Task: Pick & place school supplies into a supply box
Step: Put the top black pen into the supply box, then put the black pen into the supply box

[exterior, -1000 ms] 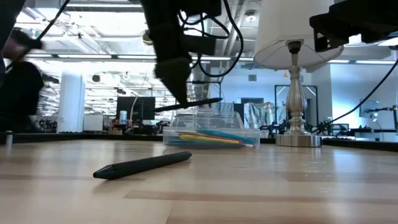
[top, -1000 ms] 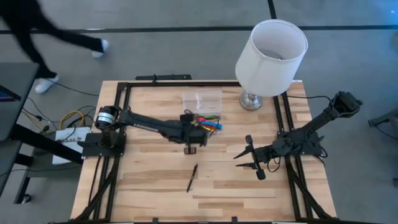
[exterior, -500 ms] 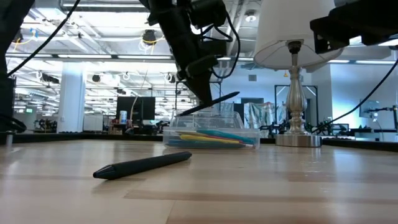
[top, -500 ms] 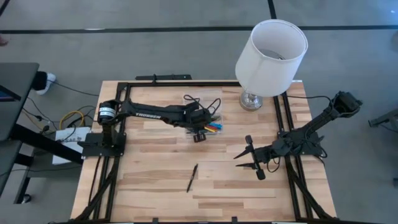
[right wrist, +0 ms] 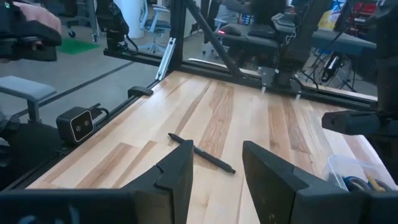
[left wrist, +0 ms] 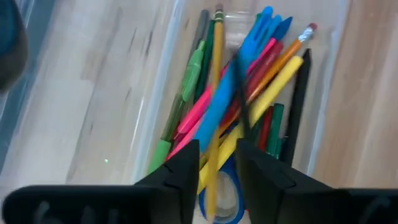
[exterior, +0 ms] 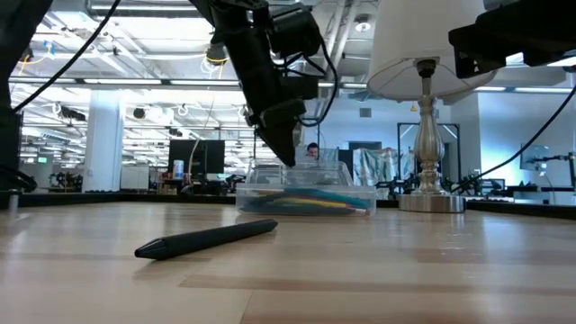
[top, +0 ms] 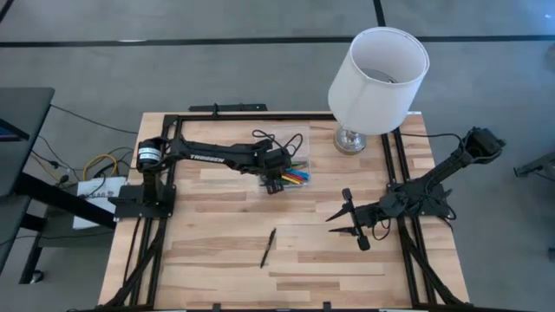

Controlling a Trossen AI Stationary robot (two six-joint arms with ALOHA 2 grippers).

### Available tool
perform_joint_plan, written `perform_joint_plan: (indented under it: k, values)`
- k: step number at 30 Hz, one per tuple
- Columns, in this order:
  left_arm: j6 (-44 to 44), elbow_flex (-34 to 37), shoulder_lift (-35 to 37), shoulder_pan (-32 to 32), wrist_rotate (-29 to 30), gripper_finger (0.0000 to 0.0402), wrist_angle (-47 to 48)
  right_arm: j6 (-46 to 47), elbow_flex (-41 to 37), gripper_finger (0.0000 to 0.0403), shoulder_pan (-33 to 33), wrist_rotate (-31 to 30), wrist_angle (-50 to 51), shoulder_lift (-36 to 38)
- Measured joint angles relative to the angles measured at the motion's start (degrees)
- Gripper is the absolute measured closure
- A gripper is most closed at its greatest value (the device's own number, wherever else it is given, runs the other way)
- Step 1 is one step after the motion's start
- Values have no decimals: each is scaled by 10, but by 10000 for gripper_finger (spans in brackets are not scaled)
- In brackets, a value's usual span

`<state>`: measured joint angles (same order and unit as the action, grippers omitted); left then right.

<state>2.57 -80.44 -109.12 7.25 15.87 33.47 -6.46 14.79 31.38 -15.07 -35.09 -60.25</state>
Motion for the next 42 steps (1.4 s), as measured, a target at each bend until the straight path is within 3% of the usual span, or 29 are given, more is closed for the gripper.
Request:
perform_joint_plan:
  k: [6,12,23,31,37,42]
  values:
    - [-22,-3,0,-2,-1,265,7,0,0,269,0,0,2,0]
    - [-23,-9,17,-24,0,259,52,0,0,269,0,0,5,0]
    - [25,18,102,-152,82,262,110,-9,1,269,-2,0,-44,-36]
    - [98,183,205,-257,161,262,36,-46,42,269,-40,19,-112,-139]
    - [169,355,321,-337,240,262,-98,-80,143,269,-79,130,-112,-252]
    - [184,475,398,-407,321,262,-243,-106,252,269,-100,196,-56,-350]
